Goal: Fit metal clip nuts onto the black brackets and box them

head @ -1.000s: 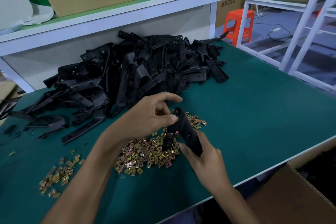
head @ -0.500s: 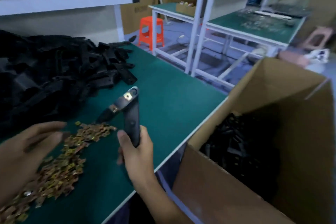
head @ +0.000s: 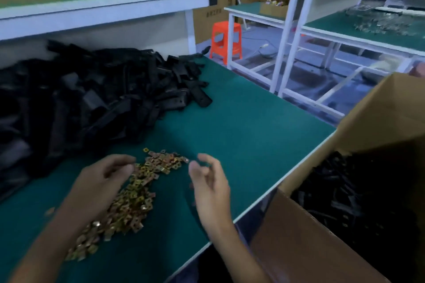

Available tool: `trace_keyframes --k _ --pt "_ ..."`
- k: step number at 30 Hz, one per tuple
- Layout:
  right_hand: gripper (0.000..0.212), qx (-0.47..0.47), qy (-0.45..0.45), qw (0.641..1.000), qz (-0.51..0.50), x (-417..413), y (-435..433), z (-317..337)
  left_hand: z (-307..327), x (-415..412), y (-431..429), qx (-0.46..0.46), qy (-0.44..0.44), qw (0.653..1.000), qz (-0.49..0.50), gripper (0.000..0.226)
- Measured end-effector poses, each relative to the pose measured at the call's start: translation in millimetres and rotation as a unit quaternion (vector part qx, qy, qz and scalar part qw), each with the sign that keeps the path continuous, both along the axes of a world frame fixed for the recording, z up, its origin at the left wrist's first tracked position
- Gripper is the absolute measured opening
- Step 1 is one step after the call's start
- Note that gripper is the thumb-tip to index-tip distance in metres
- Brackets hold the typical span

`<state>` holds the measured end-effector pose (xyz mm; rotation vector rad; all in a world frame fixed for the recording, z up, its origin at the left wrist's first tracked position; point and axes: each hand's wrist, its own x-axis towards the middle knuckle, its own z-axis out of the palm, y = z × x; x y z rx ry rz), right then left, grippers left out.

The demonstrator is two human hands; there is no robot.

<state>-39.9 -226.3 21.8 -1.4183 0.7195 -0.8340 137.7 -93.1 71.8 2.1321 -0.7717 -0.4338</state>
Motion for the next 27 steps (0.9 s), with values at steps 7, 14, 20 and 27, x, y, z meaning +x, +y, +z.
trace_keyframes --k 7,14,20,27 --pt "0.027 -0.233 0.154 0.954 0.111 25 13 -22 -30 47 -30 0.09 -0.087 0.987 0.101 0.022" --pt "0.031 -0.219 0.154 0.957 0.114 33 18 -25 -38 83 -74 0.147 -0.367 0.918 0.04 0.033" --pt "0.038 -0.238 0.166 0.953 0.093 38 22 -27 -33 95 -125 0.302 -0.429 0.85 0.046 0.057" --pt "0.022 -0.235 0.138 0.958 0.095 37 16 -26 9 99 -115 0.066 -0.393 0.906 0.142 0.046"
